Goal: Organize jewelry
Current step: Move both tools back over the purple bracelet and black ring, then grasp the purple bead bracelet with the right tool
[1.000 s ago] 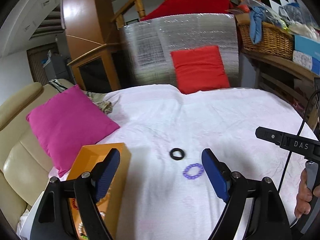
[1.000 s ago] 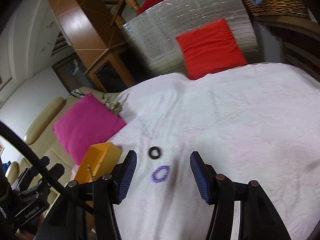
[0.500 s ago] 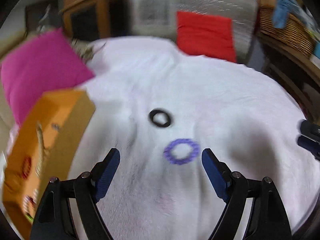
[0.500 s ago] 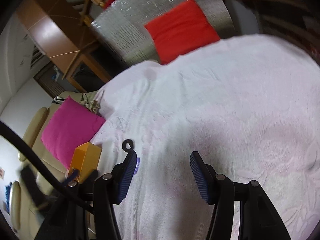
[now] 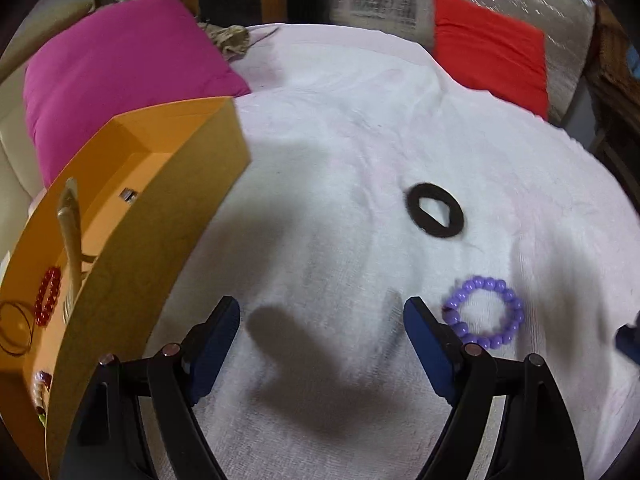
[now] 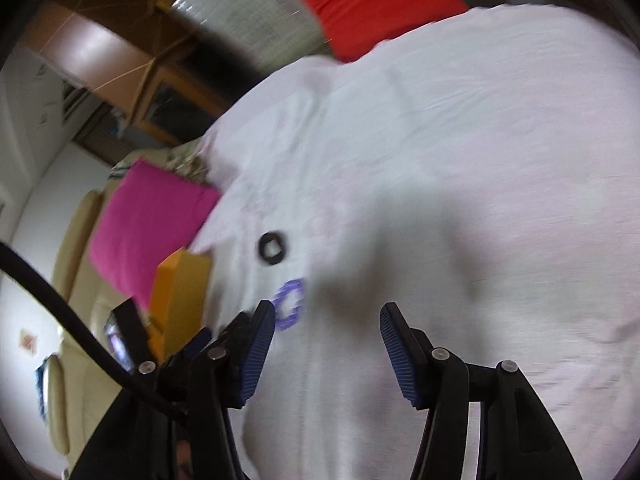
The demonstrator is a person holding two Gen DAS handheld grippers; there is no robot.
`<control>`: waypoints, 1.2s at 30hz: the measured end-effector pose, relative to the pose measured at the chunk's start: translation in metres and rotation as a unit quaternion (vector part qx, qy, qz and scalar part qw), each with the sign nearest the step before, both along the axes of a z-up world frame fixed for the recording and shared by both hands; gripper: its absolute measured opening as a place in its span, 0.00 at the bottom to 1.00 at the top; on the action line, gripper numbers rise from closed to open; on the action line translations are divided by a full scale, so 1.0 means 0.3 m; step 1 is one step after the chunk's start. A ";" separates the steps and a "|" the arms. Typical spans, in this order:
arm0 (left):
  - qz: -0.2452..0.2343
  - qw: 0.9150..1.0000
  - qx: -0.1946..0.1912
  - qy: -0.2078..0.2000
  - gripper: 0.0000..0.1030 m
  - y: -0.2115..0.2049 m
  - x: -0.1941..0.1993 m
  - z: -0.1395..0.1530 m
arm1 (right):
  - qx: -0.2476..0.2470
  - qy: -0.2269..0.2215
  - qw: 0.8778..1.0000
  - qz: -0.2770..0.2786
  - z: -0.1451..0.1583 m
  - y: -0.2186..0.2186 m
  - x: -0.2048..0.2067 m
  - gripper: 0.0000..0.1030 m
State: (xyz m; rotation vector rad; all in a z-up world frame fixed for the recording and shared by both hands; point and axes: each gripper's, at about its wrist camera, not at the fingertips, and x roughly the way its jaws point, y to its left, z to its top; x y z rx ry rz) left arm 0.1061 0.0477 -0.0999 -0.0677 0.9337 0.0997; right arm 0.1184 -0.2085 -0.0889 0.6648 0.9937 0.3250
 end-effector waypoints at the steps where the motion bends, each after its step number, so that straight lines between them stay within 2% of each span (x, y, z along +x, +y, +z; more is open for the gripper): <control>1: -0.001 1.000 0.000 0.001 0.82 0.006 -0.005 0.002 | 0.008 0.001 1.000 0.009 -0.008 0.018 0.005 0.43; 7: -0.008 1.000 0.022 -0.008 0.82 0.013 -0.014 0.024 | 0.066 0.026 0.997 0.028 -0.076 0.092 0.043 0.40; 17: -0.005 0.999 0.033 -0.016 0.82 0.027 -0.023 0.046 | 0.111 0.082 0.990 0.021 -0.188 0.168 0.122 0.40; 19: -0.009 0.999 0.035 -0.017 0.82 0.021 -0.021 0.045 | 0.108 0.086 0.990 0.013 -0.193 0.171 0.128 0.40; 22: -0.012 0.999 0.040 -0.018 0.82 0.015 -0.020 0.047 | 0.119 0.081 0.990 -0.001 -0.187 0.166 0.133 0.40; 25: -0.007 0.999 0.043 -0.020 0.82 0.024 -0.019 0.050 | 0.147 0.032 0.989 -0.005 -0.115 0.151 0.125 0.40; 27: -0.001 0.999 0.043 -0.019 0.82 0.035 -0.015 0.050 | 0.150 0.018 0.988 0.009 -0.084 0.157 0.123 0.40; 32: 0.006 0.999 0.037 -0.015 0.82 0.041 -0.012 0.047 | 0.156 0.079 0.985 0.001 -0.173 0.166 0.115 0.40; 36: -0.001 0.999 0.041 -0.016 0.82 0.029 -0.013 0.047 | 0.136 0.112 0.984 -0.004 -0.220 0.177 0.112 0.40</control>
